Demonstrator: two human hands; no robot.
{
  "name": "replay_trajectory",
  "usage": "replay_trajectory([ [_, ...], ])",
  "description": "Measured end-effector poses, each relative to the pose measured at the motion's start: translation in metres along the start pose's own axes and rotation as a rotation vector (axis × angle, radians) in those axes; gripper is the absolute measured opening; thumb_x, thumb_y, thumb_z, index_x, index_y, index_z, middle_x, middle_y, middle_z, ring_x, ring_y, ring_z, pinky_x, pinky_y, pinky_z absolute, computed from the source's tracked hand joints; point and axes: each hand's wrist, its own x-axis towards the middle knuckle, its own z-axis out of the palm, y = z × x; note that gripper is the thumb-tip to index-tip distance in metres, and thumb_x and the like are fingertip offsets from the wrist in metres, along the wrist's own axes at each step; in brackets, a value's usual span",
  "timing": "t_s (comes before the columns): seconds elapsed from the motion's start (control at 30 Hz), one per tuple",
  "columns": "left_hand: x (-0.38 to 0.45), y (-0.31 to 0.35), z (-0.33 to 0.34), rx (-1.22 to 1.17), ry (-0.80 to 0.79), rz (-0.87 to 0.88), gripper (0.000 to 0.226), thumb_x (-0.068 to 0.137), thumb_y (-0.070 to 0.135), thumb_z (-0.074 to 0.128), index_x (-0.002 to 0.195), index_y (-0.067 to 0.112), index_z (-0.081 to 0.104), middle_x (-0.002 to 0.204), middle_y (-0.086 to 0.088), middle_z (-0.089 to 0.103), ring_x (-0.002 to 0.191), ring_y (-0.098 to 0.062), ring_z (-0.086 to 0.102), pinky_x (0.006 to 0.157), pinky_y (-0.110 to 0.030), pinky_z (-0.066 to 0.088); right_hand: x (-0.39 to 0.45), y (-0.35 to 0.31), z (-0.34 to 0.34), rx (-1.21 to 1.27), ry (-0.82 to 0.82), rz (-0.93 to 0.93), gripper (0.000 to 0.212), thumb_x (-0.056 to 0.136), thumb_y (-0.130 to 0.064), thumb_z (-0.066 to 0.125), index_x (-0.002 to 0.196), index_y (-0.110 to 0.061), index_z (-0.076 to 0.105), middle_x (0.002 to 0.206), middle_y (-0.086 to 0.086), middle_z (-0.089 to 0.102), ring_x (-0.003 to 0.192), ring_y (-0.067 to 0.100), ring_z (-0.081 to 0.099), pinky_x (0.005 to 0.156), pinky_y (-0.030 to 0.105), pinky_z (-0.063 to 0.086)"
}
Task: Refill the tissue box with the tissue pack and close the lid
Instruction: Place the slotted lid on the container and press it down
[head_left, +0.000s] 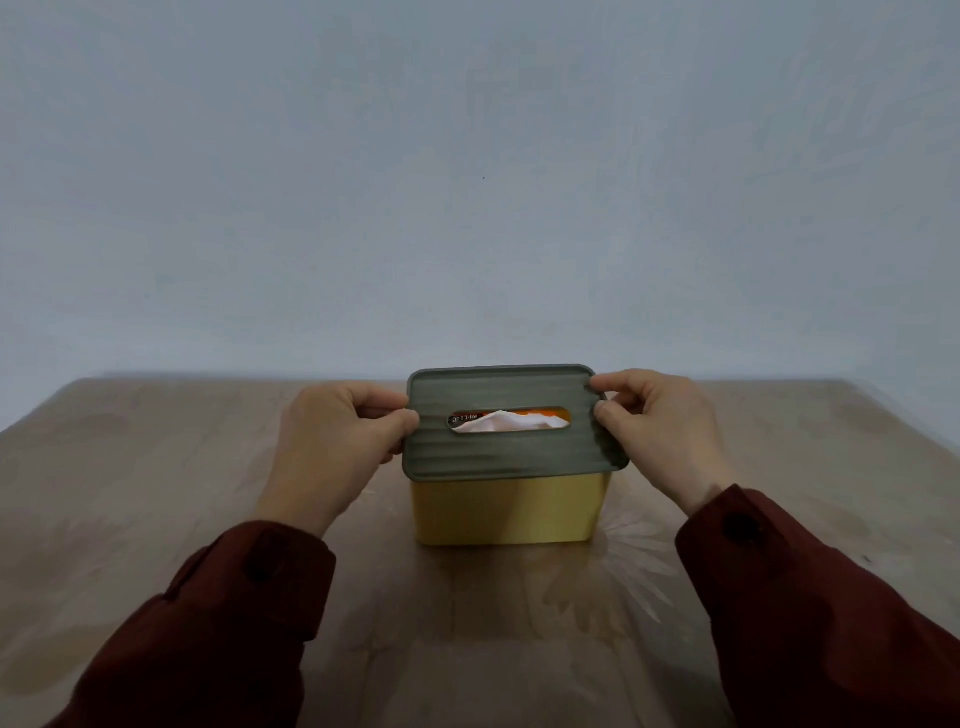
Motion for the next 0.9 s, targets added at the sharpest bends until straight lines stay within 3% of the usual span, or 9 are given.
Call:
replay_trajectory([
  [0.53, 0.013, -0.003, 0.005, 0.057, -0.013, 0.027, 0.008, 0.073, 0.009, 0.070, 0.077, 0.015, 0.073, 0.063, -0.001, 0.069, 0.044, 0.003, 0.059, 0.046, -0.009, 0.048, 0.008, 0.008, 0.006, -0.096, 0.018, -0.038, 0.026, 0.083, -0.013, 0.058, 0.106, -0.017, 0.067, 0.073, -0.010, 0.056, 0.068, 0.004, 0.053, 0.059, 0.018, 0.038],
  [0.8, 0.016, -0.003, 0.004, 0.091, -0.012, 0.034, 0.016, 0.071, 0.010, 0.070, 0.065, 0.025, 0.069, 0.058, 0.002, 0.068, 0.044, 0.002, 0.059, 0.052, -0.018, 0.047, 0.013, 0.013, 0.010, -0.122, 0.017, -0.039, 0.027, 0.083, -0.015, 0.059, 0.108, -0.016, 0.066, 0.071, -0.016, 0.054, 0.066, 0.000, 0.051, 0.057, 0.013, 0.035],
  [0.9, 0.017, -0.003, 0.005, 0.106, -0.019, 0.032, 0.009, 0.072, 0.011, 0.070, 0.070, 0.020, 0.072, 0.059, 0.002, 0.068, 0.044, 0.003, 0.059, 0.053, -0.019, 0.047, 0.014, 0.014, 0.011, -0.130, 0.011, -0.041, 0.027, 0.083, -0.016, 0.058, 0.110, -0.016, 0.066, 0.070, -0.017, 0.054, 0.067, 0.000, 0.051, 0.057, 0.015, 0.036],
])
